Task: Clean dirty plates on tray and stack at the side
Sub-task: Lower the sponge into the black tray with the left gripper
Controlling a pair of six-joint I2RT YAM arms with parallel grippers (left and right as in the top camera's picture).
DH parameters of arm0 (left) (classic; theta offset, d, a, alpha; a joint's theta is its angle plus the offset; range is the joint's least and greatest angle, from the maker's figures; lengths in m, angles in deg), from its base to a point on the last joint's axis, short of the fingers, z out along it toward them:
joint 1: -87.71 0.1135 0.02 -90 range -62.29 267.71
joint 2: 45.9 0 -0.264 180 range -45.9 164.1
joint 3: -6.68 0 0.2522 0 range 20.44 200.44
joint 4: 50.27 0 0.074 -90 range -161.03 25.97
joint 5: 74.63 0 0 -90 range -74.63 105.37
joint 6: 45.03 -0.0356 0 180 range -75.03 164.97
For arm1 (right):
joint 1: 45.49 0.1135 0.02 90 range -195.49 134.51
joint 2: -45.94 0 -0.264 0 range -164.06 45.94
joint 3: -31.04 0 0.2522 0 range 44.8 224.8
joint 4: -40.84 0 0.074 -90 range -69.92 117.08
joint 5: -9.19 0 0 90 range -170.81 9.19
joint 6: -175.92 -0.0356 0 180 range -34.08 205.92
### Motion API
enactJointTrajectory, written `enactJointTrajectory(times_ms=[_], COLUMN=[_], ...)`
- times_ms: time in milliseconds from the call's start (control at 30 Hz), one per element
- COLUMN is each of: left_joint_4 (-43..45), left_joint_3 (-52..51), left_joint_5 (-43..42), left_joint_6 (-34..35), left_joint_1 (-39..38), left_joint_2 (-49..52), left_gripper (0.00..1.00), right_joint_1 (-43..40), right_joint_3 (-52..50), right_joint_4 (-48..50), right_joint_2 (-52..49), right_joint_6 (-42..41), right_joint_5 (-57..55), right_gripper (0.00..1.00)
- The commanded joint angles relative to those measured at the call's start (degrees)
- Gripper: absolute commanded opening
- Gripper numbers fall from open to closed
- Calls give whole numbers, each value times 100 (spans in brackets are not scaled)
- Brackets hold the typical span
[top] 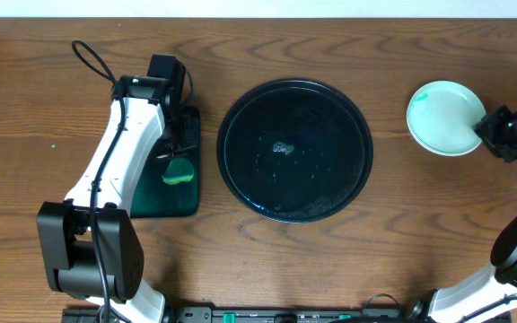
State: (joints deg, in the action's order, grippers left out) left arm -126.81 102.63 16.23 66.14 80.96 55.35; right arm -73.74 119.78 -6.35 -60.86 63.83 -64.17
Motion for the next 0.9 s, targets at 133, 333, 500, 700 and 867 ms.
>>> enactJointTrajectory(times_ms=[133,333,500,700,867], left_joint_4=[31,127,334,522,721], left_joint_3=[-50,-59,-76,-76,-74], left_joint_5=[116,138,131,109,109], left_joint_6=[-116,-205,-380,-404,-402], left_joint_1=[26,243,699,833,833], left_joint_2=[66,79,444,745,748], left_gripper=[8,8,8,11,39], right_joint_1=[474,1023,1493,1797,1991], right_joint_3=[166,229,227,227,229], right_joint_4=[-234,-636,-1143,-1473,-1613], right_joint_2=[168,861,1539,2105,2529], right_joint_6=[894,1110,1438,1471,1543], right_joint_5=[1095,717,577,439,439], right_gripper=[53,56,59,60,63])
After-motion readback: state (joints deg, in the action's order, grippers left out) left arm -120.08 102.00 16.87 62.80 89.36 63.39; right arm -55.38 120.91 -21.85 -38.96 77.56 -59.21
